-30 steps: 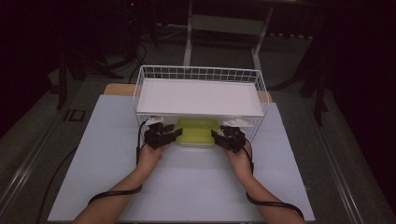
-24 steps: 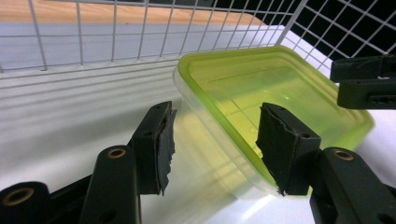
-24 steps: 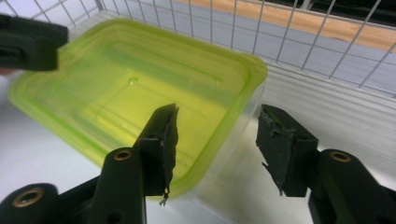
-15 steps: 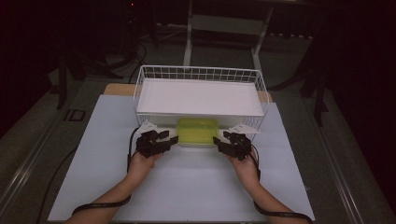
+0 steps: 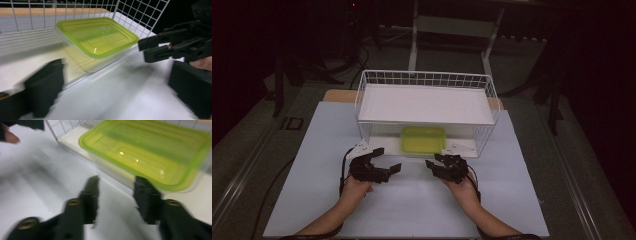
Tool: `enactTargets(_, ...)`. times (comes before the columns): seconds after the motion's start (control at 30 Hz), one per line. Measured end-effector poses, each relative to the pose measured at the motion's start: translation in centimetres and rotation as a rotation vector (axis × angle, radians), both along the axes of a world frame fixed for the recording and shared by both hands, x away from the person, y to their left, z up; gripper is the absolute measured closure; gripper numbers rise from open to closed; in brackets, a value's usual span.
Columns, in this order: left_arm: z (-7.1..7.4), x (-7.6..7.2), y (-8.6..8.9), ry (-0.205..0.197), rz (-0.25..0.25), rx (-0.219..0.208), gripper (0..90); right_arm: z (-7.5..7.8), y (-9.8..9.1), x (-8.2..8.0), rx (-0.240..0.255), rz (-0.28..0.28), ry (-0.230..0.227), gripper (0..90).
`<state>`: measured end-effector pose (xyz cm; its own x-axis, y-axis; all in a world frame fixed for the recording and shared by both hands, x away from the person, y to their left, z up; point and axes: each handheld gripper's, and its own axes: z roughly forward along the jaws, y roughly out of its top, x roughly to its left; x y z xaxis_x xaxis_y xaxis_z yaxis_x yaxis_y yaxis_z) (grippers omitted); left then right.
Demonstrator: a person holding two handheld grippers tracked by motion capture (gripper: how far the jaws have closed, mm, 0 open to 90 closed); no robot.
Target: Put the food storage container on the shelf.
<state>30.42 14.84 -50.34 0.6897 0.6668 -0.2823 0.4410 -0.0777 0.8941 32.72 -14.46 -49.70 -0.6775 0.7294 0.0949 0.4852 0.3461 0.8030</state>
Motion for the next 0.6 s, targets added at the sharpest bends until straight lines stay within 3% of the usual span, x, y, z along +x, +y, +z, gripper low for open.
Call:
enactTargets(0.03,-0.1,-0.1,0.1,-0.003,-0.002,-0.003,0.1,-0.3,0.3,0.0,-0.012,-0.008,0.003,65.7)
enactTargets(0.1,-0.3,-0.3,0.1,0.004,0.006,0.002,0.2,-0.9,0.9,0.3,-0.036,-0.02,0.01,82.0)
enactTargets(0.17,-0.3,-0.3,0.1,0.004,0.006,0.002,0.2,-1.0,1.1,0.4,-0.048,-0.024,0.008,82.0)
enactTargets(0.23,-0.8,-0.5,0.1,0.008,-0.005,0.015,0.2,-1.8,1.9,0.9,-0.073,-0.013,0.019,89.8)
enactTargets(0.43,-1.0,-0.5,0.1,-0.013,0.002,0.013,0.2,-2.5,3.2,2.0,-0.087,-0.005,0.012,89.7)
enactTargets(0.6,-1.1,-0.7,0.1,-0.026,-0.003,0.034,0.2,-2.5,3.4,3.2,-0.063,-0.023,0.014,89.6)
